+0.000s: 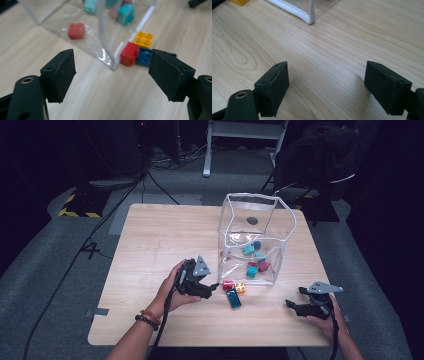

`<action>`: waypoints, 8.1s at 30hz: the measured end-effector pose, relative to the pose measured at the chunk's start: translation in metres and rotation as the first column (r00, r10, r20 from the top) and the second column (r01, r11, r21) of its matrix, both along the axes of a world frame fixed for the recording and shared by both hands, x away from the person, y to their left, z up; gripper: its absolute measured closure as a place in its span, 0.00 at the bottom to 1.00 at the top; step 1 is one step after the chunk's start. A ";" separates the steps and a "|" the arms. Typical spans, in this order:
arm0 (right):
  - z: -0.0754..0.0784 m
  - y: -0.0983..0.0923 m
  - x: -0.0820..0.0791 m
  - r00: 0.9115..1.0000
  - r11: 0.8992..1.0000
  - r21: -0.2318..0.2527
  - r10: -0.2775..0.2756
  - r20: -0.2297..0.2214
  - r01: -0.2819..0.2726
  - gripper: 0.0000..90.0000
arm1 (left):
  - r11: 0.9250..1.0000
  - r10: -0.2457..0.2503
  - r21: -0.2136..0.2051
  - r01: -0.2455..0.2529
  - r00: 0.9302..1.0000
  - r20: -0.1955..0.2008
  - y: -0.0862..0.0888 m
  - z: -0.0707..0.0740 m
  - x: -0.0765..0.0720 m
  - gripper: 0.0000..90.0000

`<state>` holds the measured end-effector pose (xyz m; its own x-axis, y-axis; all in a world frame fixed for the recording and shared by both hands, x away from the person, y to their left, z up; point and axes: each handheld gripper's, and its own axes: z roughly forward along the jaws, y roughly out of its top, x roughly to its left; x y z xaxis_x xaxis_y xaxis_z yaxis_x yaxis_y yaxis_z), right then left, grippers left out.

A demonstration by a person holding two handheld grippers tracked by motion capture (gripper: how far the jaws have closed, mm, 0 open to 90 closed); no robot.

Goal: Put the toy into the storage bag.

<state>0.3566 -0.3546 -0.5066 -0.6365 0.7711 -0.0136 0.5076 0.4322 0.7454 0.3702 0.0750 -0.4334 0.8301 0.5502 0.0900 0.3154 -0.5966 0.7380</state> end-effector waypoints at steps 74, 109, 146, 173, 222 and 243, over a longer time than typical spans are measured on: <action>0.000 0.000 0.000 1.000 1.000 0.001 -0.001 -0.001 0.001 0.22 | 1.000 -0.016 -0.027 0.013 0.995 -0.098 0.024 -0.044 -0.005 0.30; 0.000 0.000 0.000 1.000 1.000 0.000 -0.001 -0.001 0.001 0.22 | 0.943 0.275 -0.194 -0.270 0.962 -0.002 0.057 0.053 0.104 0.30; 0.000 0.000 0.000 1.000 1.000 -0.001 0.001 -0.002 -0.001 0.22 | 0.939 0.259 -0.257 -0.229 0.962 0.089 -0.022 0.147 0.133 0.30; 0.000 0.000 -0.001 1.000 1.000 -0.001 0.001 0.003 -0.001 0.23 | 0.977 0.125 -0.189 -0.102 0.985 0.115 -0.106 0.154 0.131 0.30; 0.000 0.000 0.000 1.000 1.000 0.001 -0.002 -0.001 0.002 0.22 | 0.983 0.118 -0.154 -0.101 0.987 0.105 0.022 0.082 0.042 0.19; 0.000 0.000 0.000 1.000 1.000 0.000 -0.003 -0.002 0.003 0.22 | 0.998 -0.051 -0.040 0.047 0.993 -0.108 -0.030 -0.051 -0.001 0.30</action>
